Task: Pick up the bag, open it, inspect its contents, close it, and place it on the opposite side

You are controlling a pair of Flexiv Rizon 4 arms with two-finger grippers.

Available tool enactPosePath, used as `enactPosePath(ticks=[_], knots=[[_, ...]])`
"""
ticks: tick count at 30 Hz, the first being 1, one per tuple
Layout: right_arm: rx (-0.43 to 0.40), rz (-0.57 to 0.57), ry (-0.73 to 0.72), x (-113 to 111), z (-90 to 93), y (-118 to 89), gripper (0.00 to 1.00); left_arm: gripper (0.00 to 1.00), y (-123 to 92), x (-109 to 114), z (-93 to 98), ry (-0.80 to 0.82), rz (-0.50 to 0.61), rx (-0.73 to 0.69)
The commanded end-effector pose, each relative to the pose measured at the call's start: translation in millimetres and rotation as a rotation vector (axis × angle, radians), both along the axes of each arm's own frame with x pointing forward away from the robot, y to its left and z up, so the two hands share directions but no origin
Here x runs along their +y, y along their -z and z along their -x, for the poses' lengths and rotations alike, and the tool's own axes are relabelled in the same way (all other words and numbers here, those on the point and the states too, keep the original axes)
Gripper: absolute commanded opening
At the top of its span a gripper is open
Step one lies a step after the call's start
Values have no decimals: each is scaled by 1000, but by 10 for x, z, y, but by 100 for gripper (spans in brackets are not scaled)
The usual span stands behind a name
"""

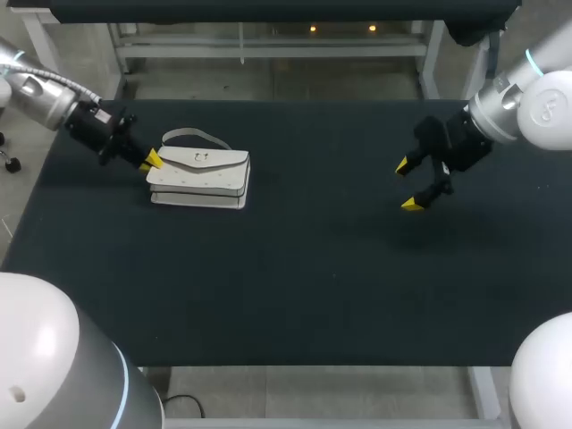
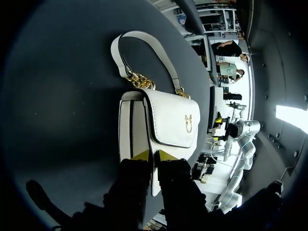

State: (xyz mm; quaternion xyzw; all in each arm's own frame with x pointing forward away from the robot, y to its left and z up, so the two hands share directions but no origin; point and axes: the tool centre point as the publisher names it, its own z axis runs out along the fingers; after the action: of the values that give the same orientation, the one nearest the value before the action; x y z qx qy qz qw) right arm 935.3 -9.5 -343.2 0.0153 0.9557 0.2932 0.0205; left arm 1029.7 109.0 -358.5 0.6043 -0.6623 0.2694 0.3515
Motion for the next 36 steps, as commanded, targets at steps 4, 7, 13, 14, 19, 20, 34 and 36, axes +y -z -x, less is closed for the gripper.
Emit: enactPosePath(ticks=[4, 7, 13, 14, 19, 20, 34, 36], knots=[[-2, -1, 1, 3, 0, 9, 100, 0, 30, -88, 15, 15, 19, 14], [-2, -1, 1, 3, 0, 9, 100, 0, 15, -133, 71, 15, 34, 18], [-2, -1, 1, 3, 0, 9, 100, 0, 22, -371, 244, -13, 44, 5], [-2, -1, 1, 3, 0, 9, 100, 0, 30, -421, 269, -20, 46, 3], [-2, -1, 1, 3, 0, 9, 100, 0, 97, -696, 381, -40, 47, -13], [-2, -1, 1, 3, 0, 9, 100, 0, 108, -740, 392, -42, 47, -14], [-2, -1, 1, 3, 0, 9, 100, 0, 84, -986, 474, -29, 46, -23], [-2, -1, 1, 3, 0, 9, 100, 0, 84, -986, 474, -29, 46, -23]])
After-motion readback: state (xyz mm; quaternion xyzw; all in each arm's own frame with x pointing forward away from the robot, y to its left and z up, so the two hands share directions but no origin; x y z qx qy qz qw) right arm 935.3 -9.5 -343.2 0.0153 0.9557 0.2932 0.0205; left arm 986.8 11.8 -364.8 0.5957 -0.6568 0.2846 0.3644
